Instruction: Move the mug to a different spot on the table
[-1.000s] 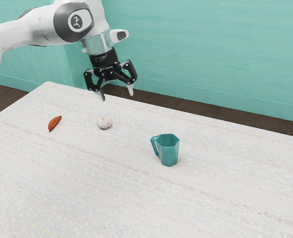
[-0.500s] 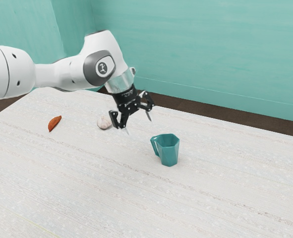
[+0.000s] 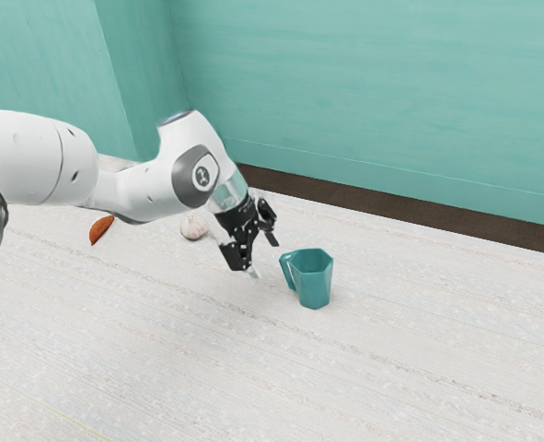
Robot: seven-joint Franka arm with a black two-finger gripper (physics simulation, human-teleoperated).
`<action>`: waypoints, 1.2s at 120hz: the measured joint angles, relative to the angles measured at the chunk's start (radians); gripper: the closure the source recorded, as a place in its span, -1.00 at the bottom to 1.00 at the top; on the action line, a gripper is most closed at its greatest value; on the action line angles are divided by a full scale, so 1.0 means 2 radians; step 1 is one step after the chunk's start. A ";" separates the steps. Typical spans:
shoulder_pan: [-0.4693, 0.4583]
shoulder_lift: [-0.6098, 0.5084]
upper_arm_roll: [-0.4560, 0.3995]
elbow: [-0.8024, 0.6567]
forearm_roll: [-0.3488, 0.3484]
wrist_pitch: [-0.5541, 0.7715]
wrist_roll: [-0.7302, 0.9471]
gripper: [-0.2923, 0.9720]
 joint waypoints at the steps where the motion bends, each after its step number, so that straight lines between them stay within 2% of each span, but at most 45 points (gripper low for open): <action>1: 0.000 0.001 0.000 -0.001 0.000 0.002 -0.001 -0.53; 12: 0.000 0.004 -0.001 -0.003 0.010 0.021 -0.013 -0.53; 22: 0.000 0.007 -0.002 -0.002 0.047 0.032 -0.012 -0.54; 30: 0.001 0.010 -0.003 0.001 0.059 0.036 -0.006 -0.54; 45: 0.025 0.024 -0.035 0.026 0.028 0.023 0.003 -0.54; 55: 0.036 0.031 -0.041 0.029 -0.013 0.012 0.008 -0.54; 65: 0.038 0.036 -0.042 0.033 -0.032 0.004 0.012 -0.54; 108: 0.046 0.091 -0.043 0.119 0.017 -0.054 0.042 -0.54; 144: 0.055 0.116 -0.061 0.146 0.022 -0.069 0.045 -0.44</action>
